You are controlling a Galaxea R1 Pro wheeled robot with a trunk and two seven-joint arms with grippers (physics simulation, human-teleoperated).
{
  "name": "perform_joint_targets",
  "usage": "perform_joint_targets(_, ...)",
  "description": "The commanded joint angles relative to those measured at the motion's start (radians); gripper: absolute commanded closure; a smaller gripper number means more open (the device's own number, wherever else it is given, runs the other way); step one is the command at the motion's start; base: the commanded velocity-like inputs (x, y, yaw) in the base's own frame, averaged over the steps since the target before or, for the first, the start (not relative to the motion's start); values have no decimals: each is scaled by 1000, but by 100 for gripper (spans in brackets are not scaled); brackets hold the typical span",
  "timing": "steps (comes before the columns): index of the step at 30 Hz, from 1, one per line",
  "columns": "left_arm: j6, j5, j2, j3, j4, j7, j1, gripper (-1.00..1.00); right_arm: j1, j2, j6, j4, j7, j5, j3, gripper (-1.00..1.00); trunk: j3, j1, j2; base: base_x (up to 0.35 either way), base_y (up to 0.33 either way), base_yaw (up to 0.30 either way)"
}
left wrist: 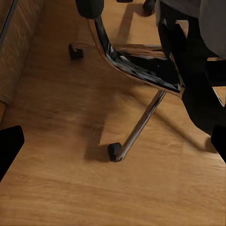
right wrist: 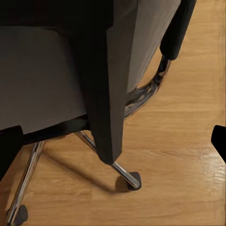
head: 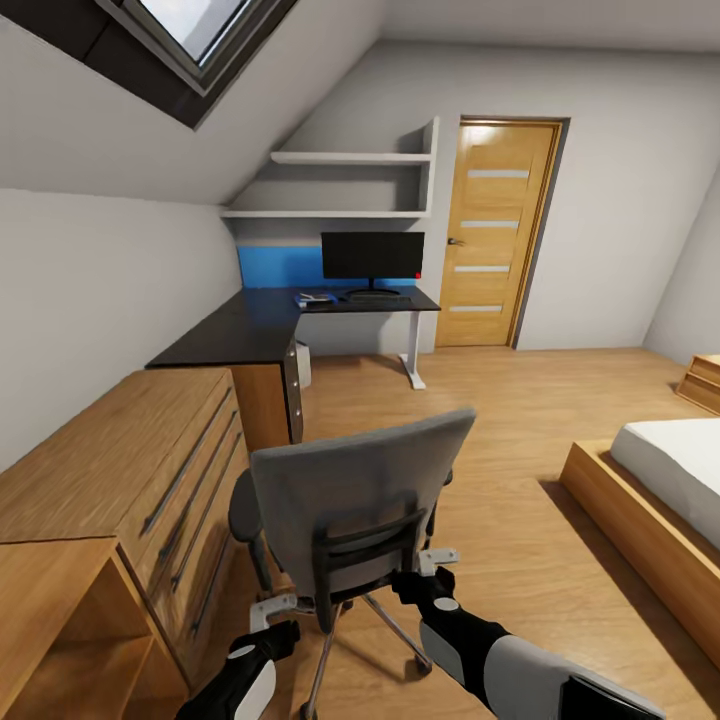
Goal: In the bedroom, organize the workspace by keeping the computer under the desk, ensuring the monitor is on the desk, placing the keyboard on the desk next to the monitor, placing the mouse on the desk next to the keyboard, moving the folder from the swivel chair onto the desk next to the mouse, stacking the notebook on top of the folder with the pen on top of the notebook, and positioning the swivel chair next to the desk.
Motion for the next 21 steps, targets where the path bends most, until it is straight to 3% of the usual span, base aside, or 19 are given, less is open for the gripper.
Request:
perform_joint_targets(1, 5, 4, 0, 1, -2, 3, 0, -100, -1, 0, -5, 0, -4, -10, 9, -100, -4, 4, -8, 0, 0, 0)
perform_joint_targets(9, -2, 4, 0, 1, -3, 3, 0, -100, -1, 1, -11, 3, -4, -8, 11, -100, -29, 35, -64, 0, 0, 0)
perform_joint_targets(14, -64, 4, 0, 2, -3, 4, 0, -100, 0, 1, -11, 3, -4, -7, 12, -100, -45, 54, -99, 0, 0, 0)
perform_joint_targets(21, -91, 4, 0, 2, -3, 6, 0, -100, 1, 1, -11, 1, -4, -6, 12, -100, -67, 81, -148, 0, 0, 0)
